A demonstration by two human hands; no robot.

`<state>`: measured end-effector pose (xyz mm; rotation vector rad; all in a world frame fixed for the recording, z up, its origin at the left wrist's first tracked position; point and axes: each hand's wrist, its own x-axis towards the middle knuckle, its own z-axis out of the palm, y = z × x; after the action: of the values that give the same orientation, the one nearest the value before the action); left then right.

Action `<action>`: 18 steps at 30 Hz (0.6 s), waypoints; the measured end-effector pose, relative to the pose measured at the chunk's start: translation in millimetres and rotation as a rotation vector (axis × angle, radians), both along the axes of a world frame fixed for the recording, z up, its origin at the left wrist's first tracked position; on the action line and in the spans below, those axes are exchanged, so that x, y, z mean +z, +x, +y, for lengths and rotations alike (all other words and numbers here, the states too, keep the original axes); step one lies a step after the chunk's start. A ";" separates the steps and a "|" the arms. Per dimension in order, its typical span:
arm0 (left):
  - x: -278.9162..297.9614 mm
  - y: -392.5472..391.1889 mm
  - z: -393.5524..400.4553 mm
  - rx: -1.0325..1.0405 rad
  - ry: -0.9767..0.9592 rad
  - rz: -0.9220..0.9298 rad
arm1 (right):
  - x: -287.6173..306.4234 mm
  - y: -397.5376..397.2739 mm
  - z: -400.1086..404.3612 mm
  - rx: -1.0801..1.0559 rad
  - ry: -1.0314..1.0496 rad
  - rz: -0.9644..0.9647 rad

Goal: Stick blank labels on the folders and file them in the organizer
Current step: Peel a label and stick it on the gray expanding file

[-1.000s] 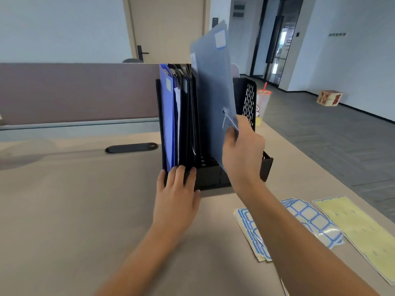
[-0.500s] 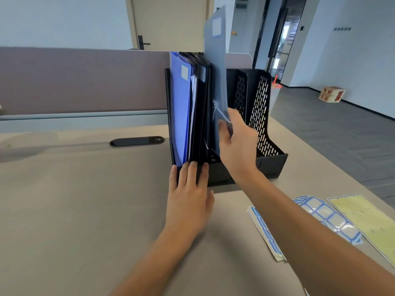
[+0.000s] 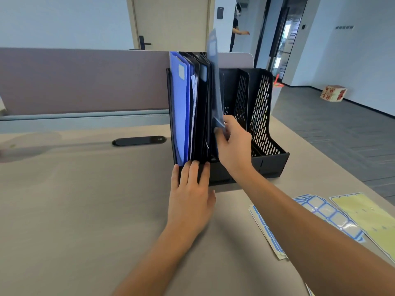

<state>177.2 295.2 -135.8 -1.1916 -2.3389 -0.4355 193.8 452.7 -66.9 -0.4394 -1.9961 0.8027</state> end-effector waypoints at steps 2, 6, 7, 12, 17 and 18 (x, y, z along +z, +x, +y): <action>-0.6 -0.1 -0.1 -0.005 0.015 -0.002 | -6.8 0.7 5.6 0.019 -0.019 -0.065; -1.2 -0.3 -0.5 -0.007 0.017 -0.006 | -11.5 8.8 13.1 0.002 -0.049 -0.158; -1.5 -0.6 -0.5 -0.007 0.019 -0.007 | -9.8 10.8 13.2 0.000 -0.057 -0.159; -1.9 -0.9 -0.4 -0.010 0.020 -0.004 | -13.1 23.3 11.6 0.052 -0.012 -0.183; -2.0 -1.0 -2.2 -0.017 0.011 -0.002 | -16.0 32.7 5.7 0.126 0.039 -0.260; -2.6 -1.3 -2.5 -0.020 0.011 -0.001 | -16.8 34.9 3.7 0.120 0.039 -0.258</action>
<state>175.9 292.8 -138.4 -1.2104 -2.3240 -0.4555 228.7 456.5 -83.7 -0.4199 -2.2915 0.8121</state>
